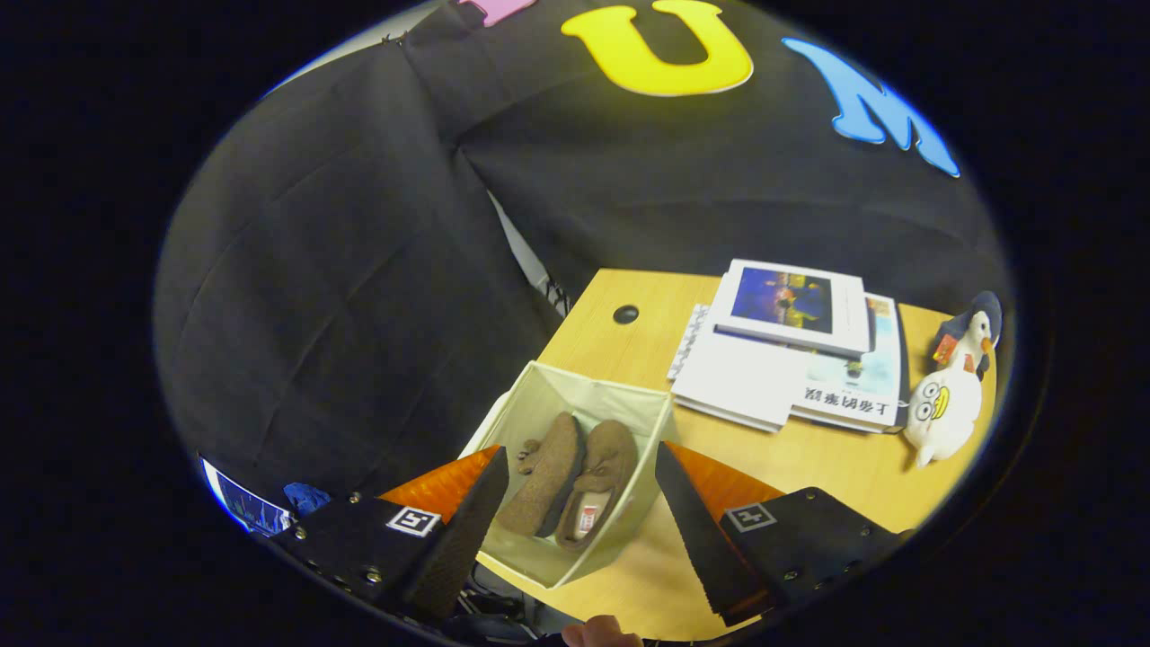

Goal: Open the storage box then place both shoes into the box .Put the left shoe in first, then the right shoe, with the right side of both shoes facing outward in a uniform manner.

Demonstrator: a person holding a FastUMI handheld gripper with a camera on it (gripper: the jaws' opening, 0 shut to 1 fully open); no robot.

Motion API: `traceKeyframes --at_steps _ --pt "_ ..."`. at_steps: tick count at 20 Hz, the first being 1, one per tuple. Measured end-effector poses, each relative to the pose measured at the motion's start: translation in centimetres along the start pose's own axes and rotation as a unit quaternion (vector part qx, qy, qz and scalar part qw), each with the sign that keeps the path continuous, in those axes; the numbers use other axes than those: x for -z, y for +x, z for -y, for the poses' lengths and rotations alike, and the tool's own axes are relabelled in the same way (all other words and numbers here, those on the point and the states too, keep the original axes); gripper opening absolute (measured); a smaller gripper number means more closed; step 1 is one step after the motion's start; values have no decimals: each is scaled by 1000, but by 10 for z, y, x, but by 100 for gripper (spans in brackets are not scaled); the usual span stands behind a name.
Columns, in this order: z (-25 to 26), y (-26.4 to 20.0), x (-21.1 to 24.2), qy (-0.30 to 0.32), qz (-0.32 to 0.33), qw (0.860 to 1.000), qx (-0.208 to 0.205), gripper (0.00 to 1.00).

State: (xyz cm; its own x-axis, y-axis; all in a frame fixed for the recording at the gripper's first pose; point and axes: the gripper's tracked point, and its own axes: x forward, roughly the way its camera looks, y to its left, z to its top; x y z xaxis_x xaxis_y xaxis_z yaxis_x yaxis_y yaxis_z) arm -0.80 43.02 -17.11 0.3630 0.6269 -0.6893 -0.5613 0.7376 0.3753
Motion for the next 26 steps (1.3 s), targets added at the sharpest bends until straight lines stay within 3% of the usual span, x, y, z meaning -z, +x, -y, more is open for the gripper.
traceKeyframes --at_steps 5,12,14,16,17,22,26 --pt "68 -90 -27 25 134 988 74 99" --pt "150 -209 -42 16 300 938 171 99" --pt "172 -245 -49 -3 347 916 202 99" --pt "206 -280 -55 -42 392 881 261 99" --pt "215 -289 -52 -56 406 870 273 99" --pt "234 -321 -47 -89 444 847 277 99" --pt "247 -329 -47 -89 443 853 263 99"
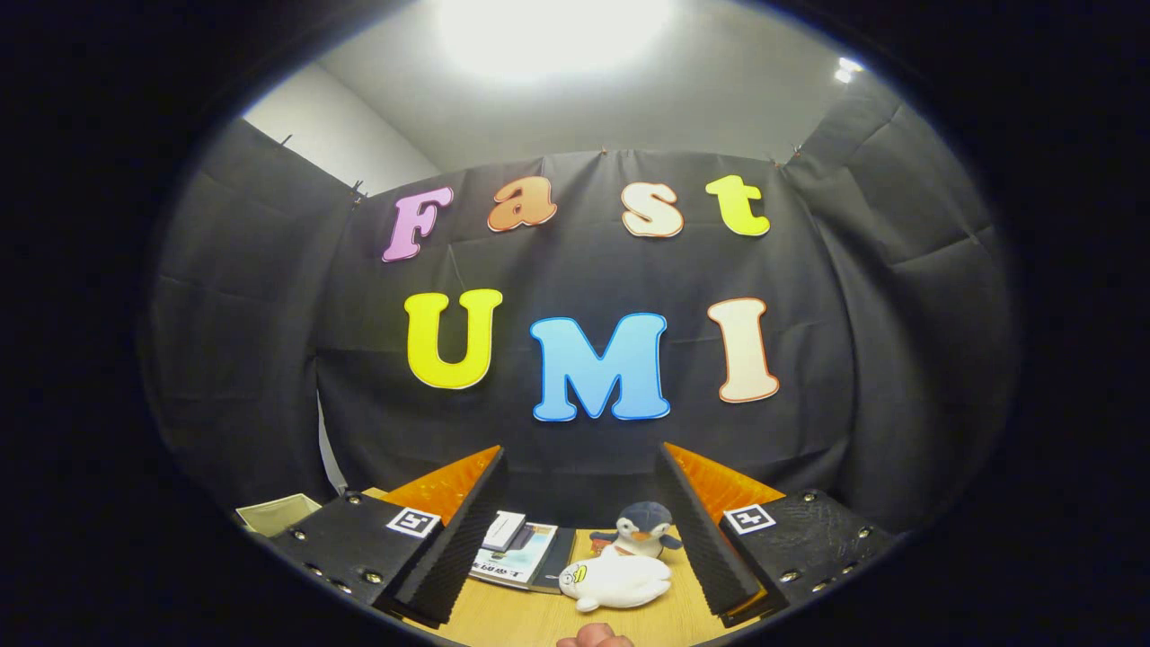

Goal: Open the storage box then place both shoes into the box .Put the left shoe in first, then the right shoe, with the right side of both shoes facing outward in a uniform manner.

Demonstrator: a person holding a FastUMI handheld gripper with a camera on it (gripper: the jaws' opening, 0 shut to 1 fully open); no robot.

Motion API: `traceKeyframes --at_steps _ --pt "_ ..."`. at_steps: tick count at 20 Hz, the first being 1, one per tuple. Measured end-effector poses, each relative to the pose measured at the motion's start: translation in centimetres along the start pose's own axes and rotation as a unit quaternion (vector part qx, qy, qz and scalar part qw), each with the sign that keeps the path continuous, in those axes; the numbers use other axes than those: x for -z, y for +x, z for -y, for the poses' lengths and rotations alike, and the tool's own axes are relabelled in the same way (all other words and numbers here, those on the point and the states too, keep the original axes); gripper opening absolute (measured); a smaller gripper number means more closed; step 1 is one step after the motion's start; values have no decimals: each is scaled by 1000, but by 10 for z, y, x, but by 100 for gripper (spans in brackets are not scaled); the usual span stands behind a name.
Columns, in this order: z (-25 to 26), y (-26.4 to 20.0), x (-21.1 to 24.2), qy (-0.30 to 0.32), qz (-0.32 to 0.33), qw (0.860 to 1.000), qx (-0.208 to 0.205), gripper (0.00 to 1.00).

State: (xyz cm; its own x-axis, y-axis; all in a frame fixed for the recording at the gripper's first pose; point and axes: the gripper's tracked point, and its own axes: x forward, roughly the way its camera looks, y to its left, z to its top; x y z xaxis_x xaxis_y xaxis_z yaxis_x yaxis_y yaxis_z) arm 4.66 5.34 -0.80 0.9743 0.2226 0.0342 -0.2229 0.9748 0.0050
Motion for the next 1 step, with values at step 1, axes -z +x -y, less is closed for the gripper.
traceKeyframes --at_steps 1 --pt "5 1 -1 4 1 1000 -2 99"
